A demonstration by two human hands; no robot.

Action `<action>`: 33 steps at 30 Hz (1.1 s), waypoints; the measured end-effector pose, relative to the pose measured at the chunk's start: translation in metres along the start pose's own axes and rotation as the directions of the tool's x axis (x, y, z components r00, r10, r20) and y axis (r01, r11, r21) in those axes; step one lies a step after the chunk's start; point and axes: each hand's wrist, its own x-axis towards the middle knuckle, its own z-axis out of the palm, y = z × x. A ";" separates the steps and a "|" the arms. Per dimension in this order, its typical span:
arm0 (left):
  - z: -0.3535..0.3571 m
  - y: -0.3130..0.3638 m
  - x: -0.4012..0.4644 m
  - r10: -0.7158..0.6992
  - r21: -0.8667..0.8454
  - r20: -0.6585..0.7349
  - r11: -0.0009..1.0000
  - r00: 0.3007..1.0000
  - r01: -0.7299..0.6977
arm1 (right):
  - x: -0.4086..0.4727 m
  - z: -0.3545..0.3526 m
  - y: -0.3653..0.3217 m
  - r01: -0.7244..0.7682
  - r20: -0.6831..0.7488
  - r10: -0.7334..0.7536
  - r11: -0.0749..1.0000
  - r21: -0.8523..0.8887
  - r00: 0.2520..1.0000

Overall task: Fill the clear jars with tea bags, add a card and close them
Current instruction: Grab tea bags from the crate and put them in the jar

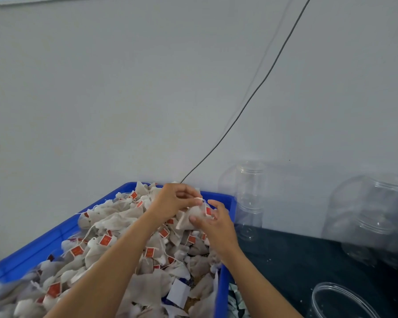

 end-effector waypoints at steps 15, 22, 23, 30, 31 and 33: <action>0.047 -0.081 -0.004 -0.134 0.856 0.182 0.509 0.974 -0.090 | 0.010 0.001 0.019 -0.034 -0.204 0.004 0.989 -0.144 0.979; 0.068 -0.107 0.001 -0.019 0.962 0.167 0.224 0.986 -0.159 | 0.010 0.001 0.020 -0.015 -0.220 -0.004 0.996 -0.088 0.976; 0.069 -0.109 0.003 -0.011 0.962 0.161 0.227 0.987 -0.155 | 0.009 0.001 0.020 -0.012 -0.218 -0.007 0.996 -0.087 0.976; 0.071 -0.112 0.012 0.004 0.934 0.041 0.354 0.999 -0.039 | 0.009 0.001 0.019 -0.016 -0.210 -0.010 0.993 -0.118 0.978; 0.068 -0.108 0.012 0.006 0.916 0.011 0.401 1.000 -0.013 | 0.008 0.001 0.018 -0.015 -0.211 -0.011 0.992 -0.124 0.978; 0.059 -0.100 0.012 0.030 0.845 -0.069 0.533 0.997 0.043 | 0.008 0.001 0.017 -0.014 -0.202 -0.016 0.989 -0.147 0.979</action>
